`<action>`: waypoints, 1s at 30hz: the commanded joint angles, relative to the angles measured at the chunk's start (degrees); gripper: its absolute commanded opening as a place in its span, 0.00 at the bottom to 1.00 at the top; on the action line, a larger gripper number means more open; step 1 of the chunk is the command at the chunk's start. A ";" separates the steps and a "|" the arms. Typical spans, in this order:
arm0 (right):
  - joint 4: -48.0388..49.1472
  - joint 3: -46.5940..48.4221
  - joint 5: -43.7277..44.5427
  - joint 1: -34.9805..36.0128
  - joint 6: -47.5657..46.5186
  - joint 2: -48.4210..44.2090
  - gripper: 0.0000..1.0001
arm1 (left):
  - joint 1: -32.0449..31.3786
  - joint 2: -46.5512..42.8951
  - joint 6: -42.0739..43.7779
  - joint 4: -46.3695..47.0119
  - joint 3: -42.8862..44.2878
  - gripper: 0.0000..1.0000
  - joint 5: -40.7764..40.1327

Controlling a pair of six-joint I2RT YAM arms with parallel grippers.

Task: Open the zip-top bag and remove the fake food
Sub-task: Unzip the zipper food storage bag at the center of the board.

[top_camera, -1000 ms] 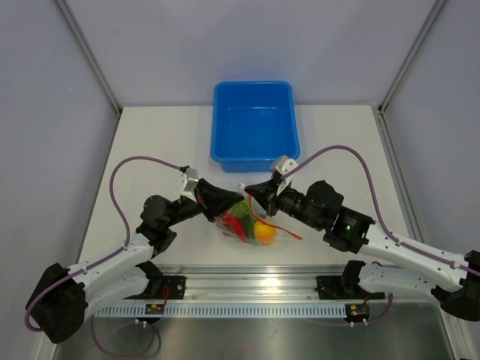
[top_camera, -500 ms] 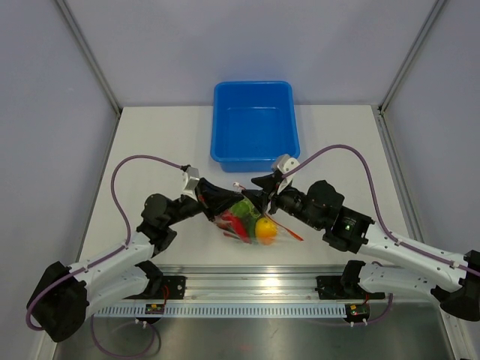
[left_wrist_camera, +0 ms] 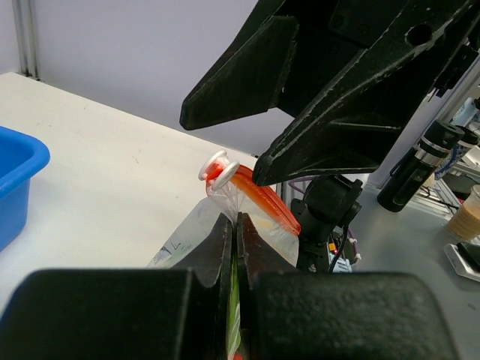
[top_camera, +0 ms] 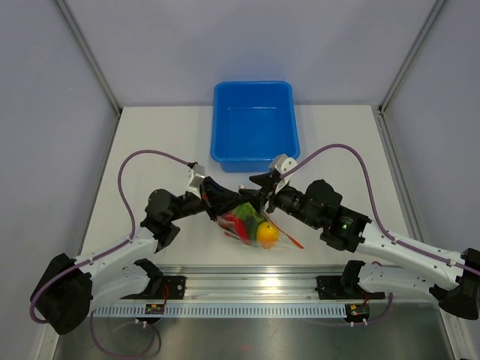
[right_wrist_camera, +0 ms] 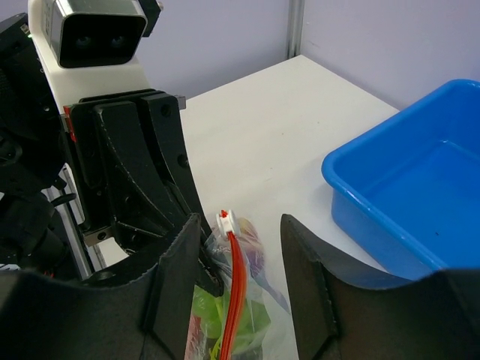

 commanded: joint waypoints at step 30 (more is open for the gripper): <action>3.07 1.41 -2.93 -0.17 -0.55 1.12 0.02 | 0.07 -1.31 -0.39 2.31 2.84 0.00 -1.75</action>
